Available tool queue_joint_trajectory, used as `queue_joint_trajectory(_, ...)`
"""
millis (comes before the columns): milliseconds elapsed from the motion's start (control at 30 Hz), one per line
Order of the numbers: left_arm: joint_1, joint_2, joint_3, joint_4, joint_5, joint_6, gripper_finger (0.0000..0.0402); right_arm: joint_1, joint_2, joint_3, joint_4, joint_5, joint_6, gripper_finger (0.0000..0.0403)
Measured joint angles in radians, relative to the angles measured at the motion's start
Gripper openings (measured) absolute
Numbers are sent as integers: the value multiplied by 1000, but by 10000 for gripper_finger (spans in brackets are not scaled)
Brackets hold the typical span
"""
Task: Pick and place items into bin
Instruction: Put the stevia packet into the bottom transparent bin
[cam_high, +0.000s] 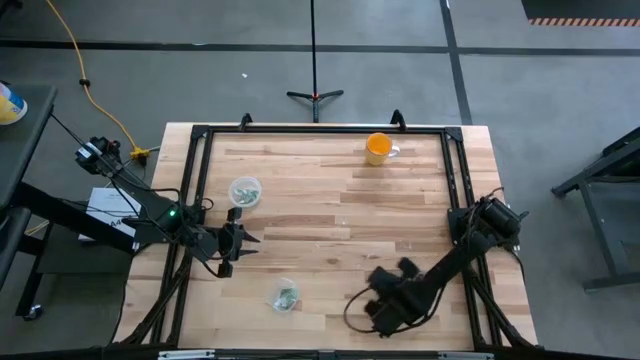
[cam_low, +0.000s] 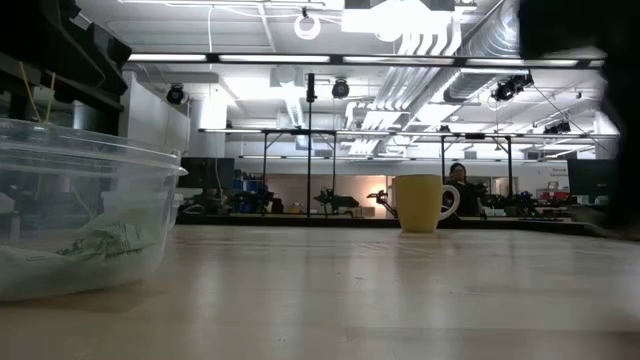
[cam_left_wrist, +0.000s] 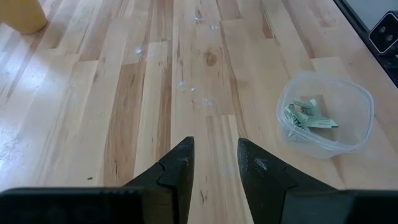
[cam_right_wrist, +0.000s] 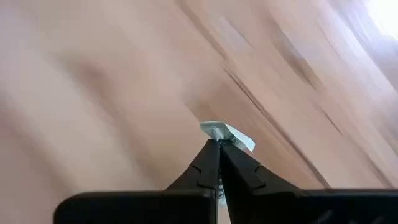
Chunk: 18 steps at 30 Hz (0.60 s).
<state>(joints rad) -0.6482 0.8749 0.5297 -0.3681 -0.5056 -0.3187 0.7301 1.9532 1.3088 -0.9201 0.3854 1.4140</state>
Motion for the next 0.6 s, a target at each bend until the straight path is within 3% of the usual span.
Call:
queue_joint_trajectory(133,0,0,0,3,0,0,159,-60,-1,30,361,183,-300,2)
queue_joint_trajectory(300,0,0,0,4,0,0,159,-144,14,30,792,258,-718,1)
queue_joint_trajectory(433,0,0,0,3,0,0,159,-218,70,30,1102,115,-958,1)
queue_joint_trajectory(600,0,0,0,2,0,0,159,-288,138,30,1303,-38,-1058,1)
